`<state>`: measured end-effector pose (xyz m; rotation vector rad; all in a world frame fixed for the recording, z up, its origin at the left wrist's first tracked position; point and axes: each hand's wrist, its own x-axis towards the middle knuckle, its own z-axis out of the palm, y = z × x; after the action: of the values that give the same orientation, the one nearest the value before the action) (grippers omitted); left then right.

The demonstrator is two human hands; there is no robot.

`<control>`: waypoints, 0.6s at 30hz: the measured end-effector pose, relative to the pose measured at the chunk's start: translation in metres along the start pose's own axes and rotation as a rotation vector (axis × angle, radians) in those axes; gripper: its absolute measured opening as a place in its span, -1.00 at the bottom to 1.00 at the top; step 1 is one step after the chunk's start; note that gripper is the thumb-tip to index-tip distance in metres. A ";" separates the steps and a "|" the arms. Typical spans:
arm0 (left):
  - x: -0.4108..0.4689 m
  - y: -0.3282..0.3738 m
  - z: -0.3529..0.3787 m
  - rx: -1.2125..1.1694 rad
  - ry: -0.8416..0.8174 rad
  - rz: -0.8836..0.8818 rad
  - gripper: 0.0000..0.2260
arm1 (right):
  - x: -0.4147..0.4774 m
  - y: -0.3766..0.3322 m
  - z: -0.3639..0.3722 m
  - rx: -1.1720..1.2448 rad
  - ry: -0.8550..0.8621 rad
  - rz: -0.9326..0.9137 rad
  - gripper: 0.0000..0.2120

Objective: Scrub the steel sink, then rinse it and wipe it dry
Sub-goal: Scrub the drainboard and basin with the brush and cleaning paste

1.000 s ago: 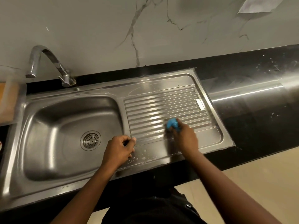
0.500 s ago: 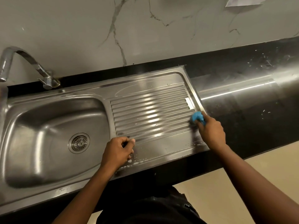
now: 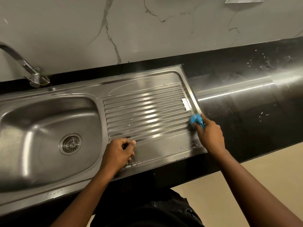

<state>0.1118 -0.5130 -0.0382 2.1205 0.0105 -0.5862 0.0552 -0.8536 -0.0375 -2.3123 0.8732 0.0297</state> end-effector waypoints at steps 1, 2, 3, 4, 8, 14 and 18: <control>0.001 -0.001 0.001 0.002 -0.001 0.001 -0.78 | -0.005 0.004 -0.001 -0.003 -0.008 0.015 -0.46; 0.002 -0.001 0.002 0.003 -0.002 0.000 -0.78 | -0.008 0.007 -0.002 -0.006 -0.010 0.025 -0.46; 0.003 -0.001 0.002 0.004 -0.001 -0.003 -0.78 | -0.007 0.008 -0.003 -0.012 -0.009 0.025 -0.45; 0.003 -0.001 0.002 0.003 0.001 -0.007 -0.77 | -0.004 0.006 -0.004 -0.022 -0.006 0.012 -0.46; 0.003 0.002 -0.001 -0.010 0.015 -0.014 -0.77 | 0.027 -0.011 0.003 -0.041 0.038 -0.051 -0.50; 0.002 0.002 -0.006 -0.011 0.032 -0.031 -0.78 | 0.039 -0.029 0.024 0.023 0.033 -0.009 -0.55; 0.003 0.004 -0.003 -0.014 0.030 -0.040 -0.78 | 0.001 -0.054 0.065 0.076 -0.023 -0.096 -0.52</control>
<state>0.1163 -0.5130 -0.0349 2.1192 0.0743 -0.5766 0.1011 -0.7853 -0.0575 -2.2758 0.7387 -0.0182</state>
